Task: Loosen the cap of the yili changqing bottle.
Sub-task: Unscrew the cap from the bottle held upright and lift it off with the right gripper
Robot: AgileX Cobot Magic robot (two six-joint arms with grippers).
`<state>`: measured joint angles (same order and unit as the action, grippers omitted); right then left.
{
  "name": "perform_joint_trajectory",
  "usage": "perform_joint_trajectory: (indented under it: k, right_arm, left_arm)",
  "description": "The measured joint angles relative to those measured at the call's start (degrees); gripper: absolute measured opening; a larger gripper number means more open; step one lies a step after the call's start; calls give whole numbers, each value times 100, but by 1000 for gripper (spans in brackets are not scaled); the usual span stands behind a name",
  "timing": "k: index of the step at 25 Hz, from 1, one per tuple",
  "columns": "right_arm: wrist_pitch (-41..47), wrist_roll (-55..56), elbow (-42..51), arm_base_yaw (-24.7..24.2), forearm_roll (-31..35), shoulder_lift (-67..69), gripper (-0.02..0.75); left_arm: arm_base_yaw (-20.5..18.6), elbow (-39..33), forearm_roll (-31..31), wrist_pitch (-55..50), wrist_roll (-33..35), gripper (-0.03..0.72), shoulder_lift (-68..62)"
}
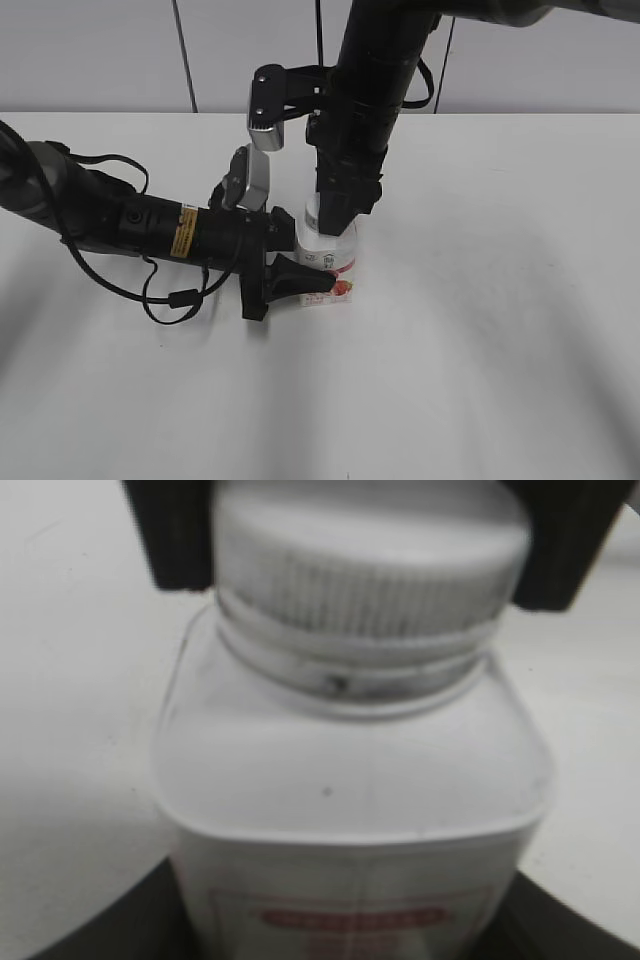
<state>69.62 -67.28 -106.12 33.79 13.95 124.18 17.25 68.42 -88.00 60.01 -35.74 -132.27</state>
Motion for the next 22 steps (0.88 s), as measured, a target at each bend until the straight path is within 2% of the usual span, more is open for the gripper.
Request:
perform_joint_trajectory:
  k: [13,22]
  right_arm:
    - [4,-5,0,0,49,-23,400]
    - [-7,40,0,0,351,-73,508]
  left_arm:
    - [0,0,-42,43,-6,373,0]
    - [0,0,-60,41,-79,372,0]
